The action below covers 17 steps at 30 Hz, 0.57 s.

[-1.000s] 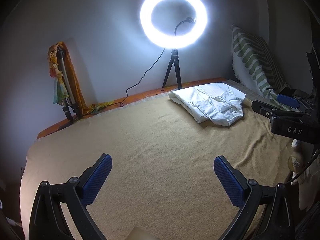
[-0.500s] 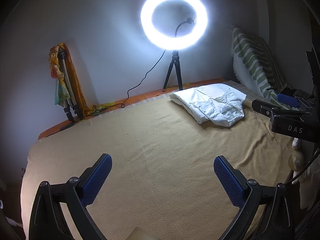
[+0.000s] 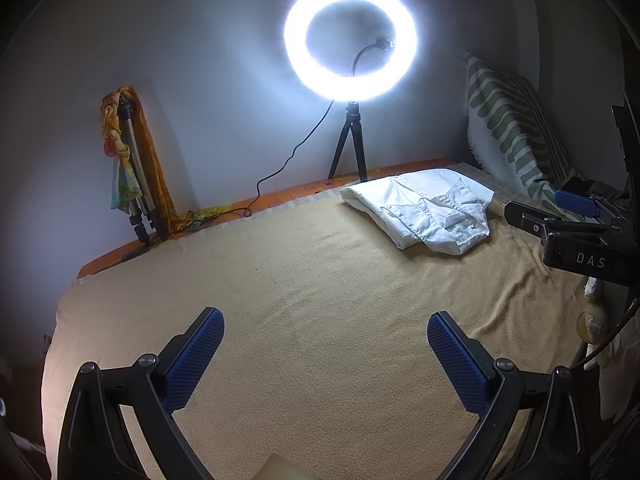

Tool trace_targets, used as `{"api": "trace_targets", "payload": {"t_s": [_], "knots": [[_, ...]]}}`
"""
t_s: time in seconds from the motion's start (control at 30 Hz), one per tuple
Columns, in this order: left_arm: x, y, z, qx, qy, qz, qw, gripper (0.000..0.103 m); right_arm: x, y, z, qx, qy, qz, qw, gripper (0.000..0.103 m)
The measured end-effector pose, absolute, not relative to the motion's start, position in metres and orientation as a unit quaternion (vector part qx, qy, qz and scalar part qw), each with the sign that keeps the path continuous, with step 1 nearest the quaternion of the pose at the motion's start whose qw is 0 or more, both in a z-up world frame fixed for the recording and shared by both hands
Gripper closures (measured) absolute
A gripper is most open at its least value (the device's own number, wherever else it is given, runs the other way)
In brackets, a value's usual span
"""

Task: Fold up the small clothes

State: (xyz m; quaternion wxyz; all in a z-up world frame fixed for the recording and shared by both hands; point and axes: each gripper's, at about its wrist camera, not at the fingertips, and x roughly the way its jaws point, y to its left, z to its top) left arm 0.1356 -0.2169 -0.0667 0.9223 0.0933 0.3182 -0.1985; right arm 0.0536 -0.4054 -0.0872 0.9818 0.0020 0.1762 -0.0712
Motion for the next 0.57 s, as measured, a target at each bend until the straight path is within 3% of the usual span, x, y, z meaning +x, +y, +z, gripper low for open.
{"api": "trace_targets", "payload": {"t_s": [0.57], "knots": [[0.1318, -0.21, -0.0645, 0.077, 0.299, -0.208, 0.928, 0.0, 0.0537, -0.3975, -0.0884, -0.001, 0.179, -0.069, 0.981, 0.0]]}}
